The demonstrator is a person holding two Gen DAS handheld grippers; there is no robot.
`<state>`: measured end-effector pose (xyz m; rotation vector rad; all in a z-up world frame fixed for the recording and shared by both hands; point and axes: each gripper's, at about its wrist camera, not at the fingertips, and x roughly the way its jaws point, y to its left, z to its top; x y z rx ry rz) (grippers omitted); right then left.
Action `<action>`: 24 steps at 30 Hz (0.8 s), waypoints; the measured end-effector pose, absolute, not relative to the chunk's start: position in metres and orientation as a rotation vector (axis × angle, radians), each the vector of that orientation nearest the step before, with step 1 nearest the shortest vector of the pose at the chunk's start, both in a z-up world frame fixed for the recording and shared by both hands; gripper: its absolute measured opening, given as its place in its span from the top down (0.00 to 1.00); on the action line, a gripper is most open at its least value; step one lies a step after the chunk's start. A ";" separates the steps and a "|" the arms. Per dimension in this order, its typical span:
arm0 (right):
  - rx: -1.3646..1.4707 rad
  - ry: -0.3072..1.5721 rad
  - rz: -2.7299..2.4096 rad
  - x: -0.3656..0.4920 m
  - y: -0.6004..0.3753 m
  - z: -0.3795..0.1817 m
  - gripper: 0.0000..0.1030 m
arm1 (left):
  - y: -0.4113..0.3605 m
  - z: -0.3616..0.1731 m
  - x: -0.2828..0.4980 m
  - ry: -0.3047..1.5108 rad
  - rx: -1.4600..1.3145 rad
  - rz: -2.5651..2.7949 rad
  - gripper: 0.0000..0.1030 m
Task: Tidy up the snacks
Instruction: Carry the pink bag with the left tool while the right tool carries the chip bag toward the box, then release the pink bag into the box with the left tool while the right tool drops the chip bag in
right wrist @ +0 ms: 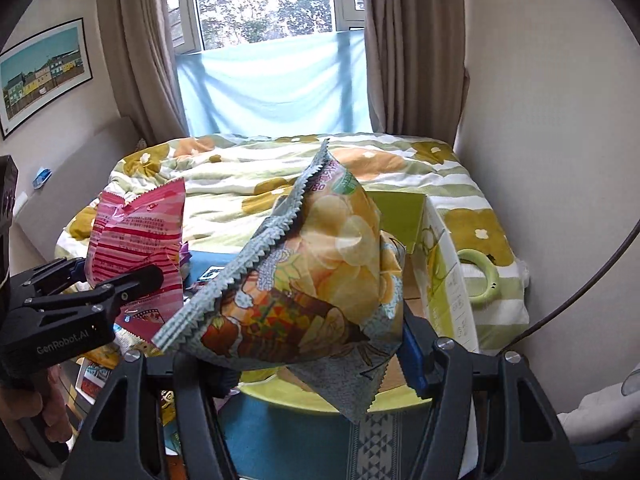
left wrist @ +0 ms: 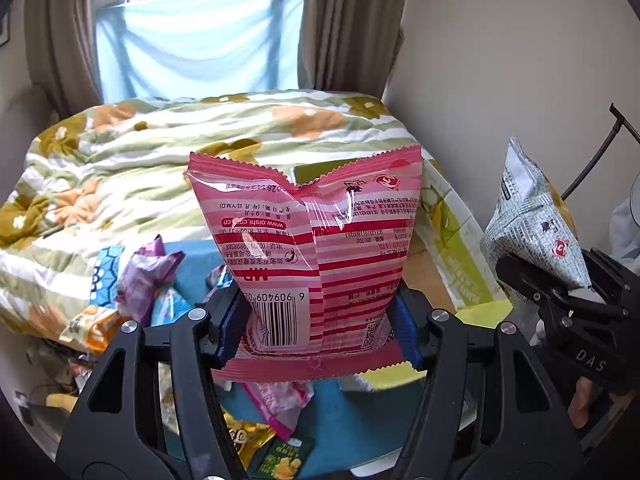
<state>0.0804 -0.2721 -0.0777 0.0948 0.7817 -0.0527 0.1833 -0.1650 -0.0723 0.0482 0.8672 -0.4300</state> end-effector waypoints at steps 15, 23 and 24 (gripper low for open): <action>0.244 0.896 -0.222 0.168 -0.335 -0.122 0.43 | -0.305 -0.163 0.341 1.058 0.232 -0.581 0.33; 0.315 0.950 -0.250 0.193 -0.358 -0.147 0.43 | -0.282 -0.169 0.350 1.048 0.202 -0.577 0.04; 0.321 0.955 -0.251 0.194 -0.360 -0.149 0.43 | -0.275 -0.167 0.348 1.050 0.193 -0.574 0.04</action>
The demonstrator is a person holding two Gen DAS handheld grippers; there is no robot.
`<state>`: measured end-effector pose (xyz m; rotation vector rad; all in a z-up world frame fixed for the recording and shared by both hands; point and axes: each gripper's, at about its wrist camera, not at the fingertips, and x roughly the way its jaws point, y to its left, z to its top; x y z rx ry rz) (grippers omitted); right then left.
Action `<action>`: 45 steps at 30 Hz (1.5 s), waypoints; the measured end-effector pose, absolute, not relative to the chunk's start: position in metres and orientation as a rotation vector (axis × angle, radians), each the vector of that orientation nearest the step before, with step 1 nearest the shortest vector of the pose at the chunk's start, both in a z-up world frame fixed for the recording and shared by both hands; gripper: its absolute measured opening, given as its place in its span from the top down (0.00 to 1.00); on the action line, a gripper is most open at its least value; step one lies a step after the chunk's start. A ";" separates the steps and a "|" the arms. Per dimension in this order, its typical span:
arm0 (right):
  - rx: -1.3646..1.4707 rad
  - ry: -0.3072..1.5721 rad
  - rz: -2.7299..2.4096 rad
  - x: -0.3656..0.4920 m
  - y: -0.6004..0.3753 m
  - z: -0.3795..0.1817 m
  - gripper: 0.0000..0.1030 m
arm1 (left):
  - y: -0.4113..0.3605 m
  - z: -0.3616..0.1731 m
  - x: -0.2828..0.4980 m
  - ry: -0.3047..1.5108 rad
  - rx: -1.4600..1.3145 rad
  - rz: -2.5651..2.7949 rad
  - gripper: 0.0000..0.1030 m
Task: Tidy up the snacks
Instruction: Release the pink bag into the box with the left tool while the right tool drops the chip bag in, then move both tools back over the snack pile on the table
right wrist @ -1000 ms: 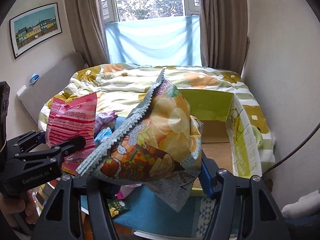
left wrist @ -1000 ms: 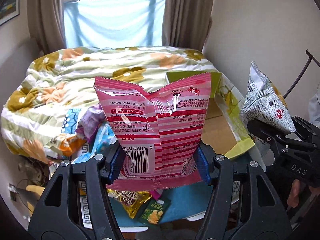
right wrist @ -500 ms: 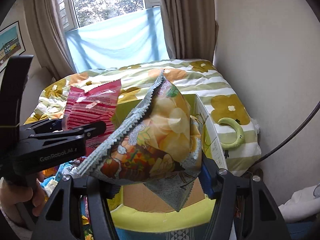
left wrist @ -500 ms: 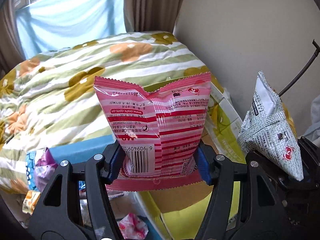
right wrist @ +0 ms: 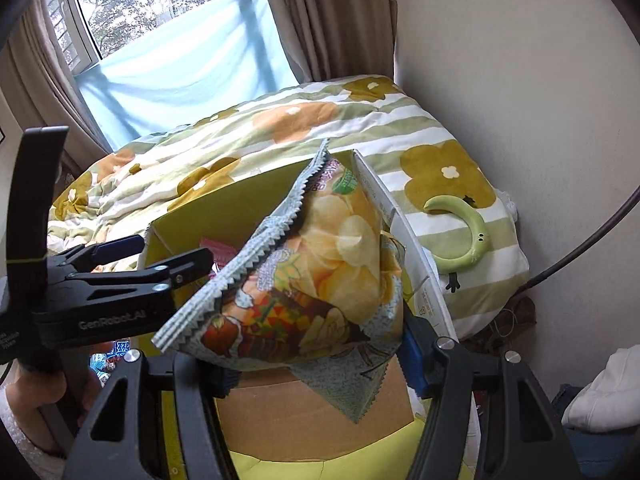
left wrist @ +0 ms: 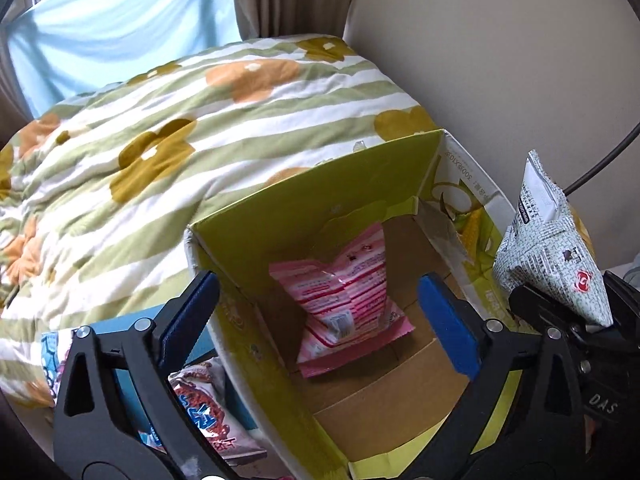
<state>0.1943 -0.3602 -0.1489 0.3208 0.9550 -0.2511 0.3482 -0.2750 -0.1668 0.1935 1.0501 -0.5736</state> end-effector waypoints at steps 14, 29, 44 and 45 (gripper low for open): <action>0.243 1.002 -0.231 0.235 -0.355 -0.158 0.42 | -0.192 -0.135 0.314 0.982 0.112 -0.489 0.04; 0.185 0.998 -0.222 0.232 -0.345 -0.171 0.00 | -0.164 -0.141 0.282 0.998 0.117 -0.415 0.04; 0.155 0.856 -0.161 0.151 -0.317 -0.091 0.00 | -0.131 -0.068 0.190 0.871 0.084 -0.352 0.04; 0.146 0.849 -0.154 0.143 -0.314 -0.087 0.00 | -0.127 -0.064 0.181 0.865 0.082 -0.340 0.04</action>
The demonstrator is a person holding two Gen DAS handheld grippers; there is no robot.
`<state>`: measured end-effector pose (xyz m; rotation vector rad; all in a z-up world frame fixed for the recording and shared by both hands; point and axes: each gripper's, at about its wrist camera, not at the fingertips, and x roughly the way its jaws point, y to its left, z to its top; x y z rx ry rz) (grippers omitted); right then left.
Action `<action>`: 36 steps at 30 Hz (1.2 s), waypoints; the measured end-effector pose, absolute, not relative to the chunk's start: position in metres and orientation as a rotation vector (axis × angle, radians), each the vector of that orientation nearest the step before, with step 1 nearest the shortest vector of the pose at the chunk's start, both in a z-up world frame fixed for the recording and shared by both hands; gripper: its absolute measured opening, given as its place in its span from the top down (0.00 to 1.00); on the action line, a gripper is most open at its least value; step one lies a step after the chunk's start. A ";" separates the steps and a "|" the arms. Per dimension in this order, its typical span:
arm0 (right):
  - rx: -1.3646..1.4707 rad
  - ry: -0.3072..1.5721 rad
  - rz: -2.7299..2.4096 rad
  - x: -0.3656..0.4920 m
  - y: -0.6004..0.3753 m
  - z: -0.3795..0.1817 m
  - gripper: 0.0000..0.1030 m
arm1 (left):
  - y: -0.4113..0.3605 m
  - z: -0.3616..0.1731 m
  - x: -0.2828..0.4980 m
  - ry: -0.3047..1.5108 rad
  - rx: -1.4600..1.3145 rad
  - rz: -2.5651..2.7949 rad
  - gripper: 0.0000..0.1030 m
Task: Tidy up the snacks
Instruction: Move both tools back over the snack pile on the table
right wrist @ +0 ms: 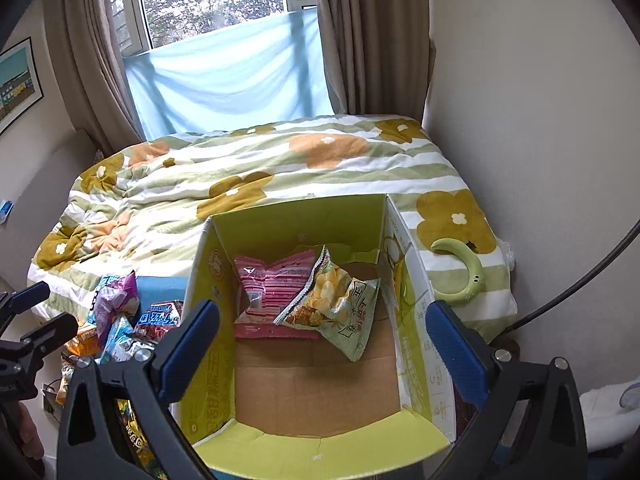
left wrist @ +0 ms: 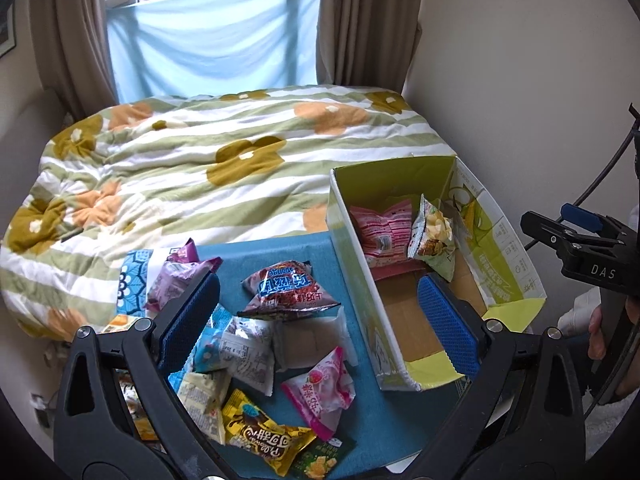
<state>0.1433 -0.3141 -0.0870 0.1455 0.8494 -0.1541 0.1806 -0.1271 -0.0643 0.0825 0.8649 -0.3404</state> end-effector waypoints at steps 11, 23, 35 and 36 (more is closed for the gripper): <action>0.140 0.801 -0.010 0.071 -0.276 -0.066 0.00 | -0.065 -0.053 0.089 0.858 0.009 -0.185 0.04; 0.081 0.773 0.154 0.031 -0.199 -0.073 0.00 | 0.014 -0.089 0.028 0.860 -0.059 -0.092 0.04; 0.055 0.844 0.235 0.042 -0.105 -0.131 0.00 | 0.100 -0.158 0.044 0.965 -0.071 -0.092 0.04; 0.051 0.853 0.237 0.044 -0.098 -0.136 0.00 | 0.106 -0.162 0.049 0.974 -0.072 -0.094 0.04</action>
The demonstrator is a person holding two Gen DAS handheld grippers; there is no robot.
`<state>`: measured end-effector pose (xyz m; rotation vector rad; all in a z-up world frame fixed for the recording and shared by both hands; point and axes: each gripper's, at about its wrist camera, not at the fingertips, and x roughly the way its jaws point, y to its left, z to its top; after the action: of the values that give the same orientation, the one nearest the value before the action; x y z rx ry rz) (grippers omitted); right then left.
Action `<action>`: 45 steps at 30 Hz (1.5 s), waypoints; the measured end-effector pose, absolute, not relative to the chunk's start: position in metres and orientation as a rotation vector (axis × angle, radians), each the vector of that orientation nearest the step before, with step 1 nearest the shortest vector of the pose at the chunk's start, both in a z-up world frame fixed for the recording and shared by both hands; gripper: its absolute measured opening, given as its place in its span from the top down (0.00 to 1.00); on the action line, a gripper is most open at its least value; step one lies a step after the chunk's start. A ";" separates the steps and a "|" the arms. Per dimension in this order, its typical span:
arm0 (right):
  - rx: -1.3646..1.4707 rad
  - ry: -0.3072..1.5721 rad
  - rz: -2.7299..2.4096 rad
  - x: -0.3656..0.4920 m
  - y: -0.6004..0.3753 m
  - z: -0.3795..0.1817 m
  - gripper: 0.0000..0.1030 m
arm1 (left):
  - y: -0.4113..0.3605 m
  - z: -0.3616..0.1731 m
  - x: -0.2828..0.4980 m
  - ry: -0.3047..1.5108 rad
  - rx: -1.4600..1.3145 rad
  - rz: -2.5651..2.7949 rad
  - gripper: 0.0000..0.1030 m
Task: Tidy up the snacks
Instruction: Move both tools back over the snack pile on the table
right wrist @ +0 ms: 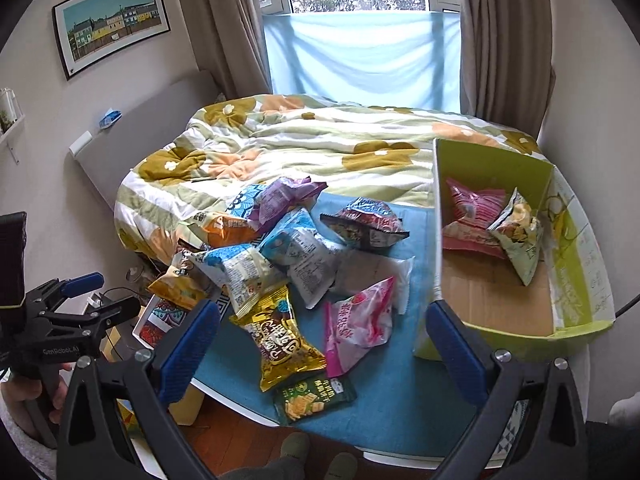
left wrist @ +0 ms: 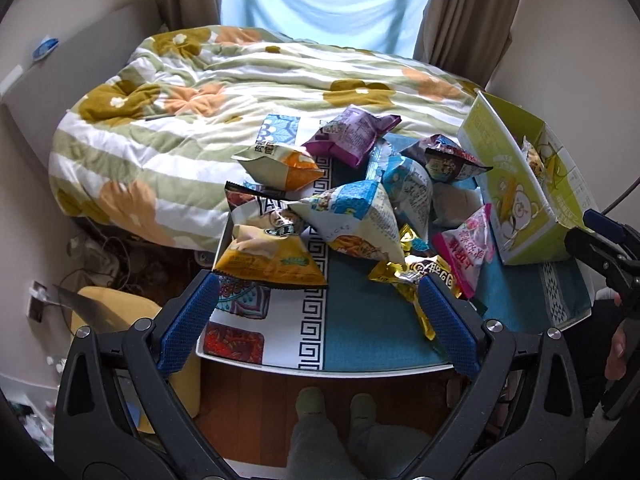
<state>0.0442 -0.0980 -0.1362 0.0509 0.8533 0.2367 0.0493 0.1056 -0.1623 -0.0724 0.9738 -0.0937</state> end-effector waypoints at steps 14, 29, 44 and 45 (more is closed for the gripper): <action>-0.018 0.984 0.233 0.079 -0.027 -0.220 0.00 | 0.127 -0.234 0.127 1.053 -0.018 -0.148 0.04; -0.115 1.057 0.263 0.100 -0.002 -0.269 0.03 | 0.132 -0.287 0.157 1.165 0.018 -0.153 0.24; -0.140 1.105 0.297 0.103 0.002 -0.290 0.13 | 0.141 -0.284 0.145 1.184 -0.022 -0.129 0.40; -0.143 1.106 0.300 0.102 0.002 -0.291 0.13 | 0.142 -0.283 0.144 1.184 -0.026 -0.124 0.40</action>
<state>0.1024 0.0024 -0.2906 -0.1431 1.1058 0.3004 0.1437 0.1418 -0.2833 -0.0256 1.1841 -0.1238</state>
